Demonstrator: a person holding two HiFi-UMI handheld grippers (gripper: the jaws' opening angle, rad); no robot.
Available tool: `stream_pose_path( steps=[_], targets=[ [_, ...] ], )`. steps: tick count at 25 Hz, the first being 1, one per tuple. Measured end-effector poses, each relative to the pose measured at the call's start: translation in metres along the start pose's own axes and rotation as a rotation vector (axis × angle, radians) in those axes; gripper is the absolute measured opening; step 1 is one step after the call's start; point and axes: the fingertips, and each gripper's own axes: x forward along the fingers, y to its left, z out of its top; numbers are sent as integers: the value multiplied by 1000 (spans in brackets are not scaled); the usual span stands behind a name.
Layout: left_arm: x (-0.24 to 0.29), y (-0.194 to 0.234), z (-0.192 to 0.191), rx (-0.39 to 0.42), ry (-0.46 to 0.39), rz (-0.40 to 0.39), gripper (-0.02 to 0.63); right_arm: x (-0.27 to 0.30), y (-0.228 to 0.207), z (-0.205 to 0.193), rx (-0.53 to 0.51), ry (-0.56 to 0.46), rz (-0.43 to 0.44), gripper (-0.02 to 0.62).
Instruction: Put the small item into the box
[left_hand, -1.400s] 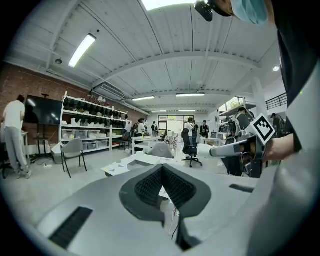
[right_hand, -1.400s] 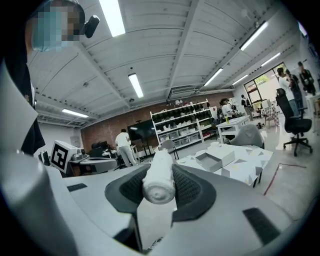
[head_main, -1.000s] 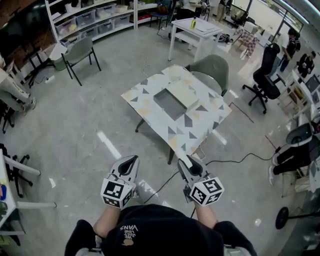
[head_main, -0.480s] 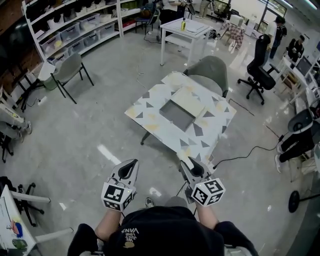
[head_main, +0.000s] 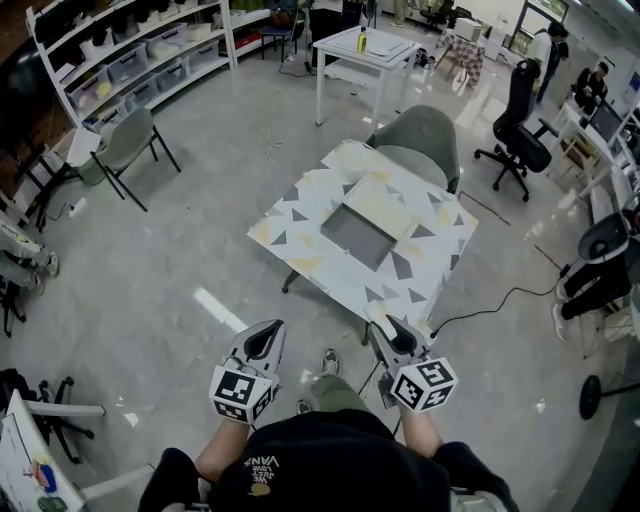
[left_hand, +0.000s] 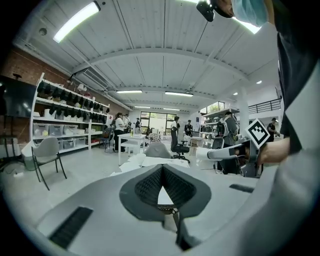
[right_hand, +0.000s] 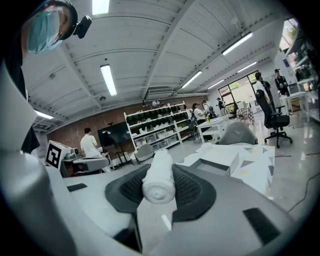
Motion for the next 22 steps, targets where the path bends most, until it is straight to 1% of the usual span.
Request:
stream_pose_path(
  steps=[7, 13, 18, 22],
  targets=[
    [59, 22, 19, 28, 12, 1, 6, 44, -42, 23, -8, 2, 12, 126],
    [116, 29, 36, 43, 14, -16, 6, 75, -80, 40, -8, 12, 25, 126],
    [161, 34, 43, 47, 28, -14, 6, 93, -115, 49, -15, 31, 22, 126],
    [189, 34, 40, 60, 50, -16, 6, 105, -139, 46, -23, 57, 29, 126]
  ],
)
